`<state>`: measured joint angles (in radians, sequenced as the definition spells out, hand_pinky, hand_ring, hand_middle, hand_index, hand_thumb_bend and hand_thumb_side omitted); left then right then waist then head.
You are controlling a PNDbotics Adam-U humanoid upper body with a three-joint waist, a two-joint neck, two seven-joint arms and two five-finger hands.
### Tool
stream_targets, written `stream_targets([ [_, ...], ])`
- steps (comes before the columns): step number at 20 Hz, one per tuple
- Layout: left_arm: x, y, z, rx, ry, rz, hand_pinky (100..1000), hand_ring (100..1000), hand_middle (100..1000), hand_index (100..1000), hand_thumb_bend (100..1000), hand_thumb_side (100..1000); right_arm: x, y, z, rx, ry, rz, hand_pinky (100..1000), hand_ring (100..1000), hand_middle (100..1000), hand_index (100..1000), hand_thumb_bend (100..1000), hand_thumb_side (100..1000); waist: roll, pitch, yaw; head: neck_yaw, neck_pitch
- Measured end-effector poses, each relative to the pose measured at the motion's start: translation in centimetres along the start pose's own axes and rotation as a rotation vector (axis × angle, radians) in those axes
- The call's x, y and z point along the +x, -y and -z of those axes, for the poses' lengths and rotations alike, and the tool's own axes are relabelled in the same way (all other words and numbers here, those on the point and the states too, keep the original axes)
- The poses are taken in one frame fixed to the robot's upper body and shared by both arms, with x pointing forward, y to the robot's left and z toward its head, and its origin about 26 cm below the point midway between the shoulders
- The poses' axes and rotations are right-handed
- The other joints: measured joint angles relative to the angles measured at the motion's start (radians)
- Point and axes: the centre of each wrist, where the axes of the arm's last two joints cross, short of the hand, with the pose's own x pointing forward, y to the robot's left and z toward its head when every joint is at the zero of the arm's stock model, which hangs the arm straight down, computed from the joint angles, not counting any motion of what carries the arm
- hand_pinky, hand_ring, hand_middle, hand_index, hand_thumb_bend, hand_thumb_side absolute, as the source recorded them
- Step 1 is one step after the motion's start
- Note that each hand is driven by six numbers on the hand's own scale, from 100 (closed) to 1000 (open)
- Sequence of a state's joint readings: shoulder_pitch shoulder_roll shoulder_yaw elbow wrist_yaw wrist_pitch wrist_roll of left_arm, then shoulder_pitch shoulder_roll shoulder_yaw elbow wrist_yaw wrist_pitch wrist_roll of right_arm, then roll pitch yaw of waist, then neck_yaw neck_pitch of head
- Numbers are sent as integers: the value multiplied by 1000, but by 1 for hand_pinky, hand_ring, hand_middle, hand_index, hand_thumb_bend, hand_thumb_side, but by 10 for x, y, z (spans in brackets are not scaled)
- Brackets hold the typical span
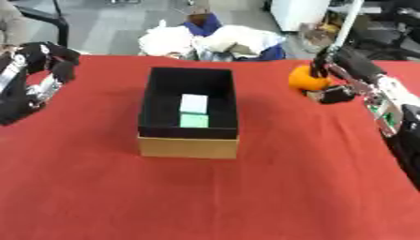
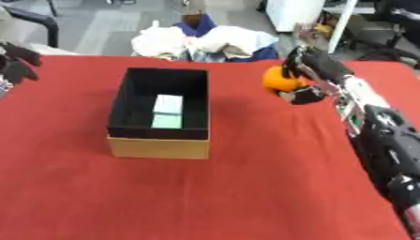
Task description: Pick up objects on the table and place them in the box.
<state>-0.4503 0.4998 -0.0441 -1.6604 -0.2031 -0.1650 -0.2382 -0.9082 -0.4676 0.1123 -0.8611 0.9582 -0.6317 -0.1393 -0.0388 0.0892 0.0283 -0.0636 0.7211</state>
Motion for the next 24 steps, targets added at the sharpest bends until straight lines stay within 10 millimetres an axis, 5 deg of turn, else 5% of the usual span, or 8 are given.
stream_targets([
  [9,11,0,9,19,54,-25,637,557,612,748,323,789,38,15,64,-40,139,10,582,508,258,306,311,100,-2,-3,49,-19,0],
  [20,19,5,16,30,88,-57,632,551,607,743,317,796,87,-43,91,147,307,68,628,576,437,483,329,100,-4,2,88,-40,0],
  [24,20,5,16,30,88,-60,631,549,605,742,312,803,95,-60,89,234,365,82,697,714,647,678,321,100,-8,3,88,-40,-1],
])
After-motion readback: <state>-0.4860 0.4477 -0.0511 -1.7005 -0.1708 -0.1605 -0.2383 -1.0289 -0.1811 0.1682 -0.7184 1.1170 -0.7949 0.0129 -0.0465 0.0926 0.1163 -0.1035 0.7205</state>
